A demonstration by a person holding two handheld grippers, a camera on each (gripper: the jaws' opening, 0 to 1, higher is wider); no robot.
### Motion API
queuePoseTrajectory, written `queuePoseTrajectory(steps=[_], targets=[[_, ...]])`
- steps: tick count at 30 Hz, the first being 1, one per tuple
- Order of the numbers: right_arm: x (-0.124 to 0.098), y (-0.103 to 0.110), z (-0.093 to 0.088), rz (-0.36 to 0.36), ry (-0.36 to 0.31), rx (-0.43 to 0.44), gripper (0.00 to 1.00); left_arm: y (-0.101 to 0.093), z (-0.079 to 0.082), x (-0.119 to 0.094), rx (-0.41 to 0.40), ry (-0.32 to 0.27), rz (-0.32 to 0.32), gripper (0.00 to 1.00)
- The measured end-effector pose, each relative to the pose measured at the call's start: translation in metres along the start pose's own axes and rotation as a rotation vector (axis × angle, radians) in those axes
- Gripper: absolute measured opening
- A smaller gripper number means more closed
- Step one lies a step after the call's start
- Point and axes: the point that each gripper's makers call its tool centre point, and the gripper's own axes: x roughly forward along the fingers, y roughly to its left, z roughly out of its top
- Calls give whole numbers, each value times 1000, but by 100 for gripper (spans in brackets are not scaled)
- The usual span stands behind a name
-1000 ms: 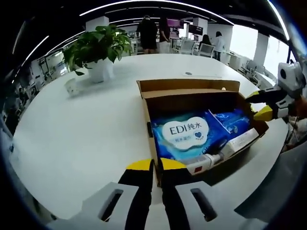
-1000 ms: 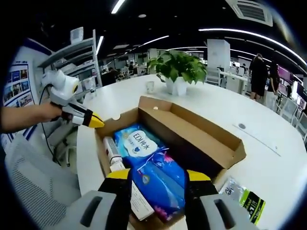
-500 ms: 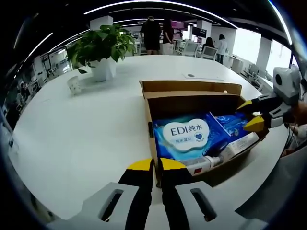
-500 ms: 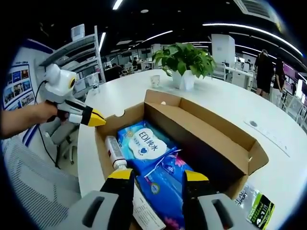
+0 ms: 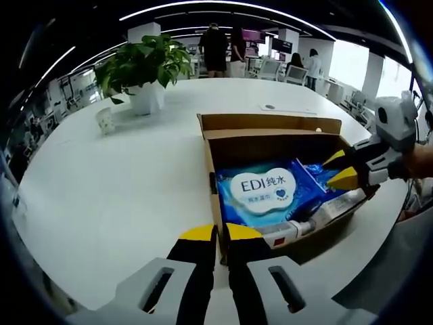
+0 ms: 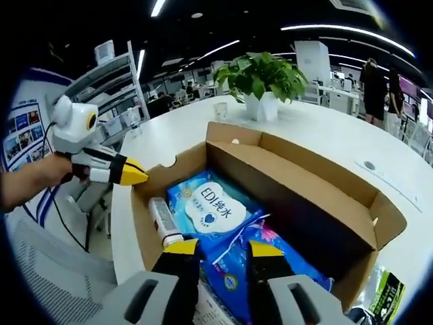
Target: Operate the shoe box by opening the lid, removing the specified soft item, and placing it in the target area until the item is outside and the box remains undamaged.
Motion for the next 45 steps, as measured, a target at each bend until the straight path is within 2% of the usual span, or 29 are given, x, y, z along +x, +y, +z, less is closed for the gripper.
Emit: queuePoseTrajectory(steps=[16, 19, 34, 37, 41, 42, 45], targets=[[17, -2, -4, 10, 25, 64, 19, -1, 1, 0, 0, -3, 2, 2], [16, -4, 0, -3, 12, 63, 14, -1, 1, 0, -1, -2, 2, 2], [31, -1, -1, 3, 35, 106, 17, -1, 0, 1, 4, 0, 5, 2], [35, -3, 0, -2, 41, 139, 17, -1, 0, 1, 4, 0, 5, 2], [37, -9, -1, -23, 53, 161, 10, -1, 0, 1, 6, 1, 6, 2], [36, -10, -1, -26, 57, 211, 9, 0, 0, 1, 5, 1, 7, 2], [34, -12, -1, -35, 60, 214, 4, 0, 0, 1, 6, 2, 7, 2]])
